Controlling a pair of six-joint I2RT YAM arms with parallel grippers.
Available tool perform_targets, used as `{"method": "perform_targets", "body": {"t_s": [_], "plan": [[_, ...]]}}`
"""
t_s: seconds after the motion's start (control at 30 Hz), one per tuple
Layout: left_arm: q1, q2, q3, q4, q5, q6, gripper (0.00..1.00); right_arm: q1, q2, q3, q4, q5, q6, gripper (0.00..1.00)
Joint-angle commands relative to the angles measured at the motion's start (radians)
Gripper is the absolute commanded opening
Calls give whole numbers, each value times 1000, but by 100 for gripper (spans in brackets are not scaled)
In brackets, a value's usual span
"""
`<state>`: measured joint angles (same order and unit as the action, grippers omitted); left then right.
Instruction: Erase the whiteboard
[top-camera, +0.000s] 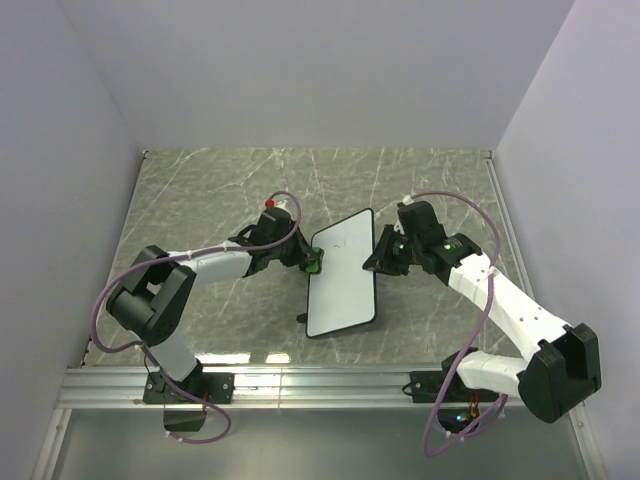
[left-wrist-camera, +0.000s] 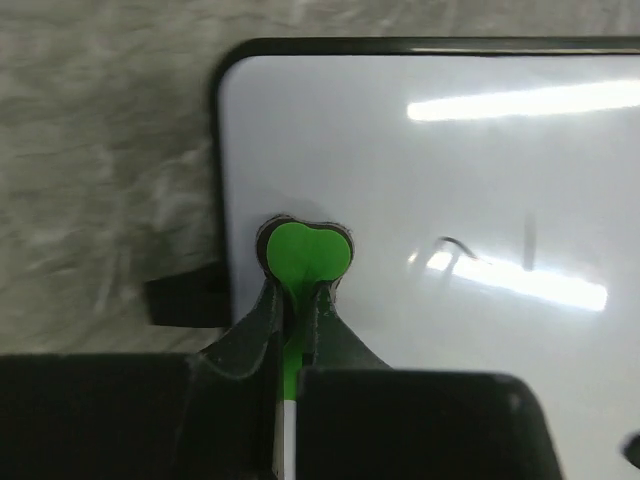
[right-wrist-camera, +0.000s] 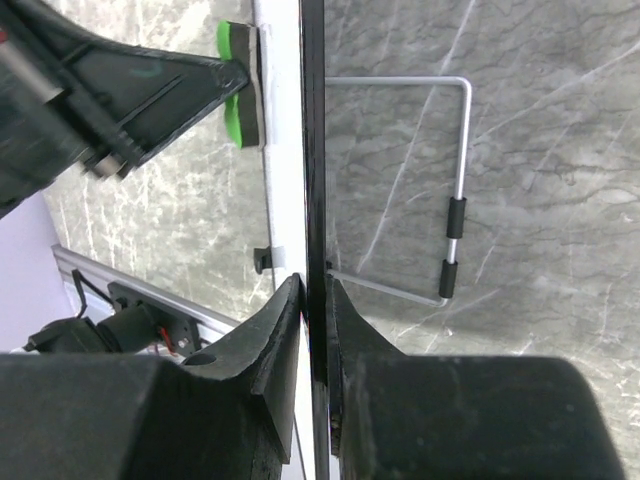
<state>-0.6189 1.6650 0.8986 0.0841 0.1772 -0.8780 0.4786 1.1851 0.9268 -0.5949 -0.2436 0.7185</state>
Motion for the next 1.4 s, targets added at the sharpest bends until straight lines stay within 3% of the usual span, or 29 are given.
{"method": "perform_targets", "body": {"t_s": [0.0, 0.13, 0.43, 0.57, 0.73, 0.93, 1.13, 1.37], "plan": [[-8, 70, -63, -107, 1, 40, 0, 25, -42, 14, -26, -11, -21, 0], [-33, 53, -4, -132, 12, 56, 0, 25, -41, 12, -22, -14, -17, 0], [-194, 56, 377, -273, 15, 27, 0, 26, -32, -8, 9, -22, -2, 0], [-212, 90, 441, -277, 30, 11, 0, 29, -27, -6, 17, -22, 2, 0], [-173, 128, 424, -290, 13, 25, 0, 31, -36, -6, 10, -16, 1, 0], [-36, 160, 243, -218, 44, 17, 0, 31, -54, -20, 3, -13, -5, 0], [47, 187, 240, -247, 38, 63, 0, 32, -67, -40, 6, -13, -10, 0], [73, 12, 276, -349, -40, 105, 0, 32, -78, -46, -2, 9, -16, 0]]}}
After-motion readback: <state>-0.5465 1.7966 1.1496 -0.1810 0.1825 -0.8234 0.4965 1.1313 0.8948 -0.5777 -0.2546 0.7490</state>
